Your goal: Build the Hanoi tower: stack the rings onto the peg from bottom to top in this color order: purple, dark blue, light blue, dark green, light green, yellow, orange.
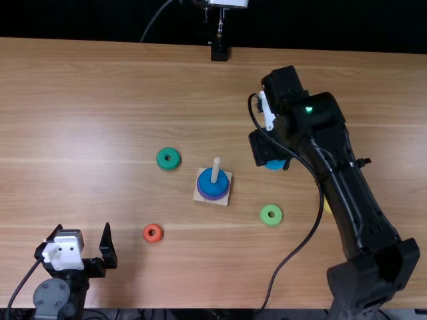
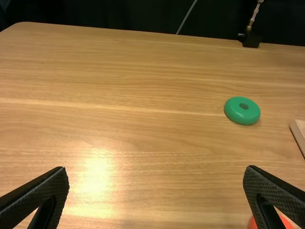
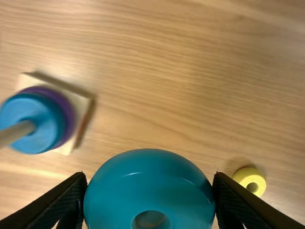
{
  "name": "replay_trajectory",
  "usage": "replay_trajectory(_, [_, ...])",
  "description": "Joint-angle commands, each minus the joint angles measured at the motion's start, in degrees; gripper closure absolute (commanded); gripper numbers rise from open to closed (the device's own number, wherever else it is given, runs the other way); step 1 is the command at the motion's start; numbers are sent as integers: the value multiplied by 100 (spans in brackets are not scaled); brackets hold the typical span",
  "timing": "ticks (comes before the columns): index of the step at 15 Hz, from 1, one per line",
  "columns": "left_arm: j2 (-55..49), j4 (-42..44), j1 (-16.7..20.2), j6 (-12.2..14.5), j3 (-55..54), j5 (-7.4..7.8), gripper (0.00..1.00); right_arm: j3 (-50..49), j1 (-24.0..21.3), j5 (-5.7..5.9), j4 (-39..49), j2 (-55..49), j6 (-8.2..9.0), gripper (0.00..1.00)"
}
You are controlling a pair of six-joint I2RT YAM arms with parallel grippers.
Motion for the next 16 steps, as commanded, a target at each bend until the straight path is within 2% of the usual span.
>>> replay_trajectory(1, [-67,-432,32,86,-617,-2,0,349,273,2,-70,-265,27,100])
replay_trajectory(3, [-67,-432,32,86,-617,-2,0,665,598,2,-165,-273,16,100])
replay_trajectory(4, [-67,-432,32,86,-617,-2,0,709,730,2,-165,-273,90,100])
replay_trajectory(6, [-67,-432,32,86,-617,-2,0,806,941,13,-175,-273,343,100])
replay_trajectory(12, [-67,-432,32,86,-617,-2,0,1087,1407,2,-165,-229,375,100])
replay_trajectory(16, [-67,-432,32,86,-617,-2,0,1096,1460,-8,-144,-194,386,100])
